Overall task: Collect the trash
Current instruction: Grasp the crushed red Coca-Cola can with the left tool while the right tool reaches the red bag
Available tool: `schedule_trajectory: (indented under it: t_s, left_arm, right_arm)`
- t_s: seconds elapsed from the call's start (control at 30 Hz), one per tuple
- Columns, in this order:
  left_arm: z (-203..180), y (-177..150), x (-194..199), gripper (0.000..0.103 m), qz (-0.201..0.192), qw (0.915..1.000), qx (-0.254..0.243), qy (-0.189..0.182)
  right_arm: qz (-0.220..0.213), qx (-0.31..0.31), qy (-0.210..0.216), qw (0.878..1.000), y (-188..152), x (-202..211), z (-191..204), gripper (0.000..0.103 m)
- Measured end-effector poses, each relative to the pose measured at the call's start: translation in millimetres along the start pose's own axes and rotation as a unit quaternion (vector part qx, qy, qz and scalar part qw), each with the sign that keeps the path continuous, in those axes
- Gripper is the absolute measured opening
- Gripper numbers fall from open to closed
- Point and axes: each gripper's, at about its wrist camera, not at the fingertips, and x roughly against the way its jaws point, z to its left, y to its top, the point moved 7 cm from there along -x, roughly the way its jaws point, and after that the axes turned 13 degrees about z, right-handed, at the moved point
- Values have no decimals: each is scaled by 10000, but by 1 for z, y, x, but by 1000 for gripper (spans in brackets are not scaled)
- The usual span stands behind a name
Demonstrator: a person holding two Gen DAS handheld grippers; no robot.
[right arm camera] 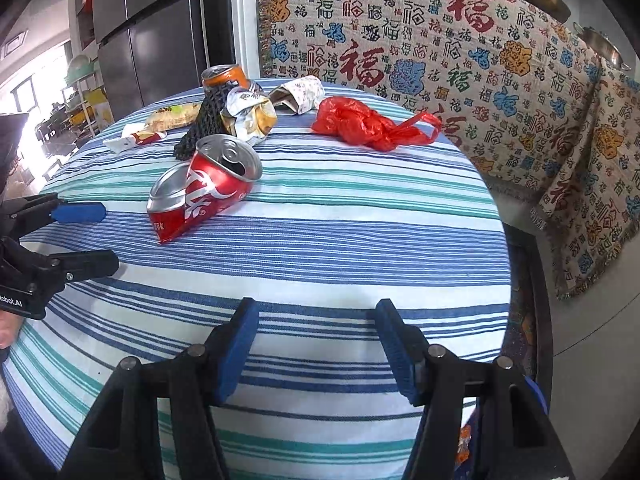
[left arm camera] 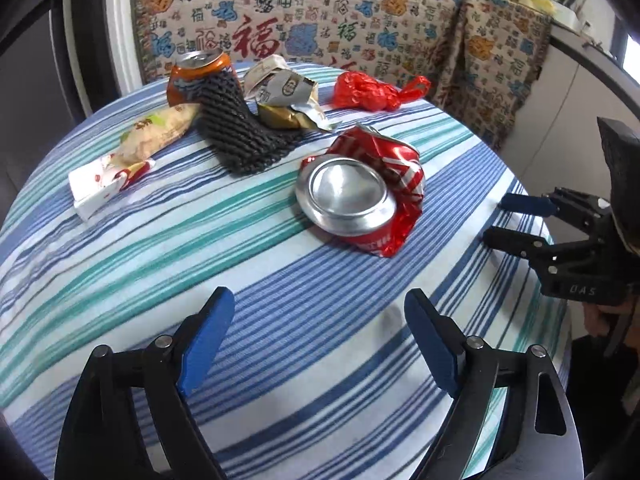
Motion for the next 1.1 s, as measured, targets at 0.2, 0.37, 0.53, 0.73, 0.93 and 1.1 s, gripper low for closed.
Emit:
schedule_trajectory:
  t_s: [0.2,0.37,0.53,0.73,0.93,1.1]
  left_arm:
    - [-19,15,-16,102,232,9949,-975,-120]
    - [-31,31,-27,103,274,9853,-1666,-253]
    - [-37,49,-36,103,313,9773,-2050,-435]
    - [-44,73,-48,103,351,9728,-2232,-512]
    - [-45,83,-51,101,332,9737,-2174,-596]
    - [-30,82,-43,90,128,9856,-1614,-491]
  right_arm:
    - [-53,-156,46,9999,6,-4,-3,64]
    - [-117,-128,42,9998,8,-3,-4,65]
    - [-157,-115,43,9998,9,-3,-5,65]
    - [-214,-121,27,9997,10,-4,-6,65]
    - [-193,-80,64,9998,12,-3,-7,65]
    - [-160,-69,67,9998,12,-3,-7,65]
